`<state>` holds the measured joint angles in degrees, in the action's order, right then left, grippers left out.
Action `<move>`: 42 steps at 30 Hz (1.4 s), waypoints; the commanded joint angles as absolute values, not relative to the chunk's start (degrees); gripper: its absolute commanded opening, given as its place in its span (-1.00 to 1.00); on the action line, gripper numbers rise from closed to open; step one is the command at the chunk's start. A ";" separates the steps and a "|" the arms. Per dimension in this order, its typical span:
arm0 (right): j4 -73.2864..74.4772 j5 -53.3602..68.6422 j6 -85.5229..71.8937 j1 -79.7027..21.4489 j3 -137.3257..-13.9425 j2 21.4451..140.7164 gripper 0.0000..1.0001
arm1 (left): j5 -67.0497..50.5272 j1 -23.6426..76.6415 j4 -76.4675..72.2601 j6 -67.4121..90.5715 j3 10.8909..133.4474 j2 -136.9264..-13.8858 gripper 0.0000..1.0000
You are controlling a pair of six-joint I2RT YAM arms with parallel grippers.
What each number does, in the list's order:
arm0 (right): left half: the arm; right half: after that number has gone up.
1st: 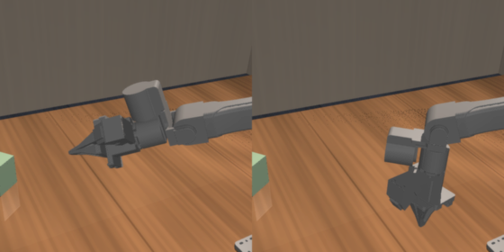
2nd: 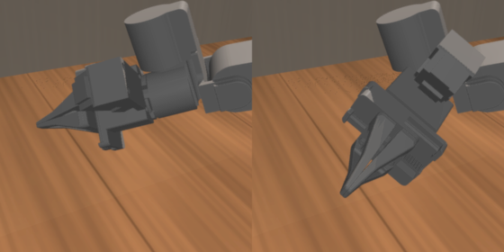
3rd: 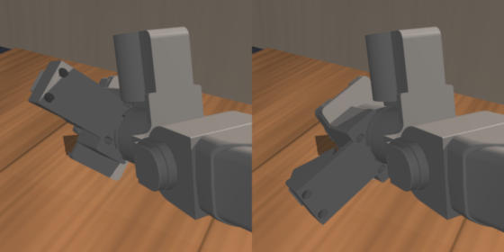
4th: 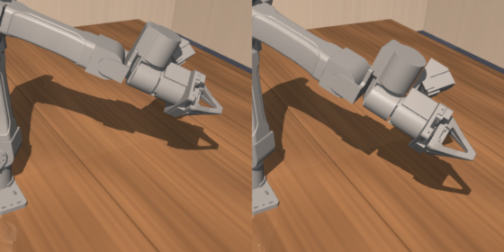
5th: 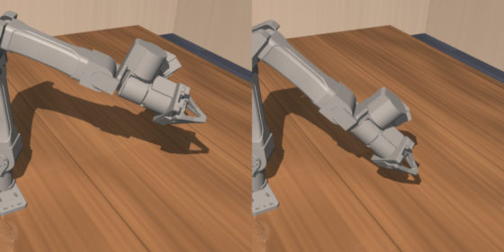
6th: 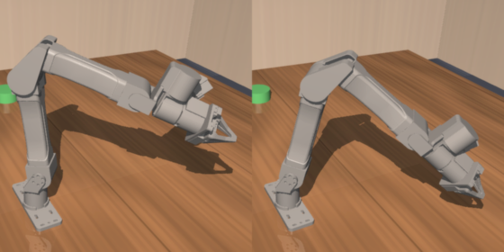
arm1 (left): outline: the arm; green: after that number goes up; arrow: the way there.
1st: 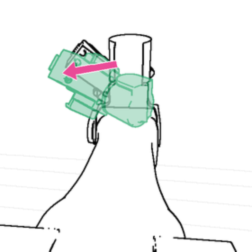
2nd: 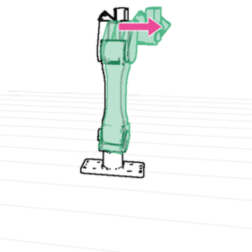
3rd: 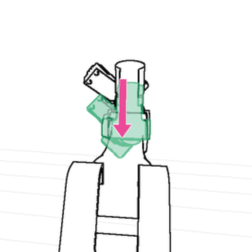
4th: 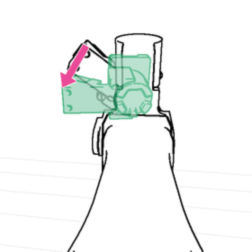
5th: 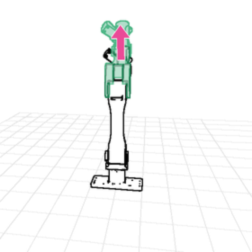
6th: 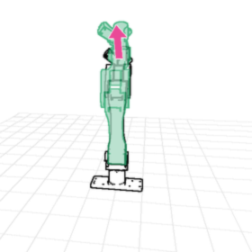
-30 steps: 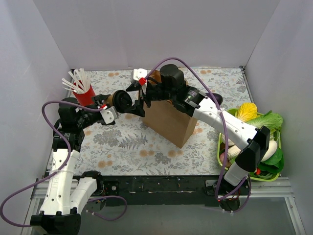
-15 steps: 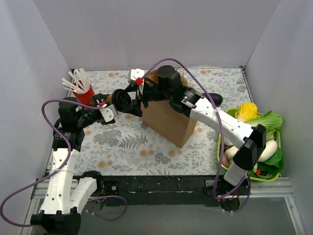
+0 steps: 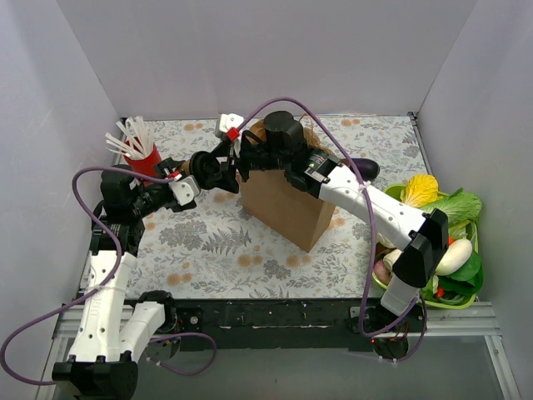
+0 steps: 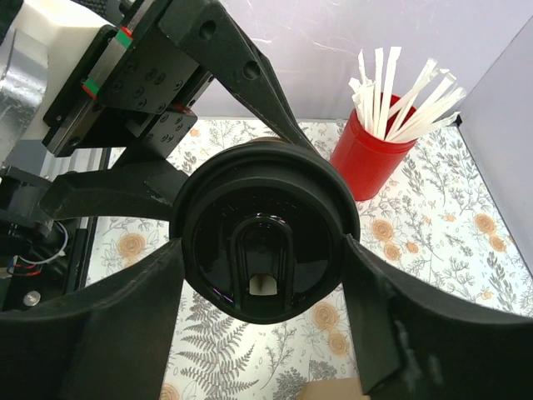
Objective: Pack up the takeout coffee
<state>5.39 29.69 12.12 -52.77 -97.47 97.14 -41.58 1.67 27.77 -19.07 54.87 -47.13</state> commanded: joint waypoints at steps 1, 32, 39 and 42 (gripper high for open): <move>4.30 26.54 10.98 -53.26 -100.90 98.35 0.30 | -43.51 1.93 24.61 -17.41 55.20 -46.49 -0.05; -0.89 23.12 2.37 -12.94 -93.97 78.50 -0.97 | -56.68 12.55 12.66 38.85 103.24 -97.10 0.51; 3.16 22.50 2.02 -5.98 -83.86 70.06 -0.97 | -57.13 17.66 15.02 31.56 109.68 -106.43 0.41; 4.21 22.76 1.85 -4.40 -80.96 67.95 -0.97 | -55.38 18.80 17.74 29.98 113.62 -110.37 0.33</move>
